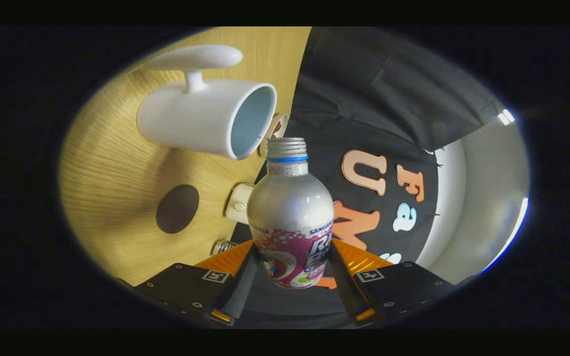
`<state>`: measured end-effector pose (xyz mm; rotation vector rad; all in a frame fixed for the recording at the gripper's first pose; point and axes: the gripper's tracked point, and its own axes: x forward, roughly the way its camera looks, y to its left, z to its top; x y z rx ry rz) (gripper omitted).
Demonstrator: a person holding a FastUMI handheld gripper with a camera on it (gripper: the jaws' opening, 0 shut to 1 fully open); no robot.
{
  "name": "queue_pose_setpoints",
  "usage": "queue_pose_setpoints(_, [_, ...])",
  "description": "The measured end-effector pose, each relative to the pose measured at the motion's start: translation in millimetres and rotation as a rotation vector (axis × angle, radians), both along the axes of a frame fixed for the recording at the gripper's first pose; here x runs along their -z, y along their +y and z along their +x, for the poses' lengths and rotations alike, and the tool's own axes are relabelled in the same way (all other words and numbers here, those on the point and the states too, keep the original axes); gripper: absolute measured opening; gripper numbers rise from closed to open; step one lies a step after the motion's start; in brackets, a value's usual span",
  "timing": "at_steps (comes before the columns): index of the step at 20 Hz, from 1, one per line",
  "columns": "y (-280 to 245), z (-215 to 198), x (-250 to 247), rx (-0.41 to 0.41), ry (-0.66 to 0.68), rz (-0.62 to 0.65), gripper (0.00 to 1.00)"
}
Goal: Take the bottle from table, then pour the juice into the cup, finally place the bottle on the coaster
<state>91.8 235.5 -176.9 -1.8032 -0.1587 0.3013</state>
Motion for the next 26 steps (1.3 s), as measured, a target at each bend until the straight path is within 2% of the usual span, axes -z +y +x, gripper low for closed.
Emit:
queue_pose_setpoints(3, [-2.3,-2.7,12.8,0.032,0.093,0.105,0.77])
queue_pose_setpoints(7, [-3.9,-1.2,34.1,0.113,0.27,0.355,0.77])
queue_pose_setpoints(14, [-8.1,14.5,28.5,0.223,0.4,0.789,0.78])
queue_pose_setpoints(21, [-8.1,24.2,17.6,0.275,0.57,1.226,0.78])
queue_pose_setpoints(26, [-16.1,31.4,30.7,0.341,0.696,1.474,0.78])
